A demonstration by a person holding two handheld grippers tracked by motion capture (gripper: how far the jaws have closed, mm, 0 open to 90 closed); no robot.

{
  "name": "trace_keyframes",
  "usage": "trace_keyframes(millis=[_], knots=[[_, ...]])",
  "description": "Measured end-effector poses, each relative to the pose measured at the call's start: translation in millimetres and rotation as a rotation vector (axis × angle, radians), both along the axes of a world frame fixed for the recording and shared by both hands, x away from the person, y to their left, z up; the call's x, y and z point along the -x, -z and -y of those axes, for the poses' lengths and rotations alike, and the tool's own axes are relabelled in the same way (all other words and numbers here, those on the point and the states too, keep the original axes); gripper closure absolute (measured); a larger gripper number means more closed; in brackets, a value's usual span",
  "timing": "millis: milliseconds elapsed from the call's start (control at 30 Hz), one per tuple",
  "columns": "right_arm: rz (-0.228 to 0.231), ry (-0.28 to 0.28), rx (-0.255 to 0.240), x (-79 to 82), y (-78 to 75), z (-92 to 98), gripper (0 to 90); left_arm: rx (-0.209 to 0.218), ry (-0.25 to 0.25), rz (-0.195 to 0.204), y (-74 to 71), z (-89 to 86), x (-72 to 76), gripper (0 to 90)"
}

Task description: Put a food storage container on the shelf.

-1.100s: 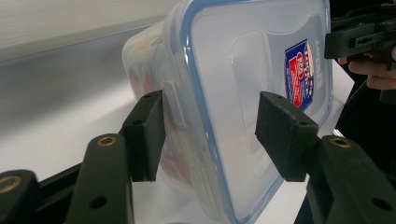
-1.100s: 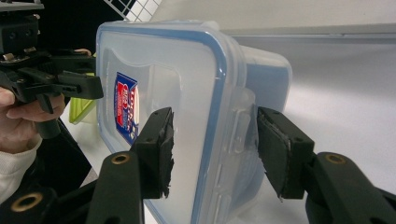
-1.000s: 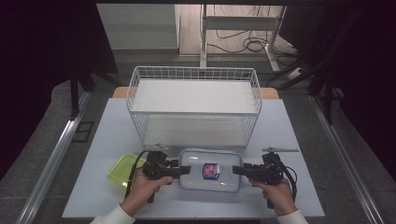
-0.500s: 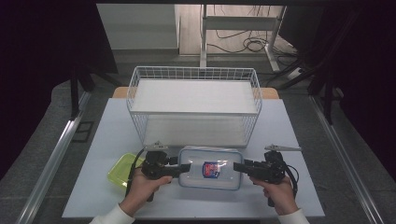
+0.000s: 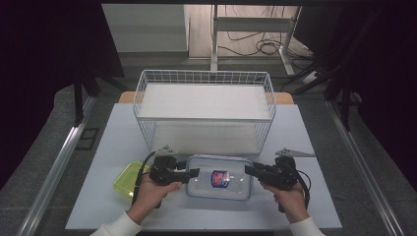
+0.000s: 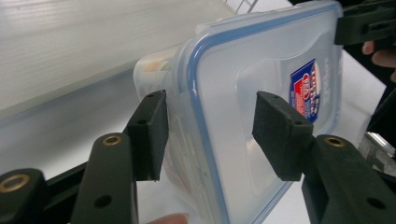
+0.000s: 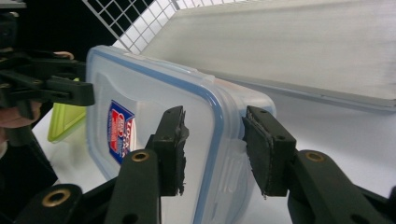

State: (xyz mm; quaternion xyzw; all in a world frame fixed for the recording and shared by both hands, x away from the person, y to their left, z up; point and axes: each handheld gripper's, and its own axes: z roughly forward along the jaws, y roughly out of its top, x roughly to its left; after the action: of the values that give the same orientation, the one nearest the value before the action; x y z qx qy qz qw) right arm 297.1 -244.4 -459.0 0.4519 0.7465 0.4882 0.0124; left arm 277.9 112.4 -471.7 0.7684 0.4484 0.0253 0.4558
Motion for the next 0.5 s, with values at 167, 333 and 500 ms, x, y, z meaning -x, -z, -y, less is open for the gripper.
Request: trace_keyframes(millis=[167,333,500], knots=[[-0.066,-0.056,-0.028,0.3,15.1,3.3,49.0,0.001,-0.002,0.020,2.5,-0.3,4.0,45.8],[-0.100,-0.087,-0.048,-1.3,23.2,6.3,46.9,0.031,0.023,-0.025,11.2,-3.6,2.7,42.9],[-0.110,-0.090,-0.025,-0.8,22.6,4.0,47.2,0.038,0.027,-0.032,12.0,-4.7,2.9,43.4]])
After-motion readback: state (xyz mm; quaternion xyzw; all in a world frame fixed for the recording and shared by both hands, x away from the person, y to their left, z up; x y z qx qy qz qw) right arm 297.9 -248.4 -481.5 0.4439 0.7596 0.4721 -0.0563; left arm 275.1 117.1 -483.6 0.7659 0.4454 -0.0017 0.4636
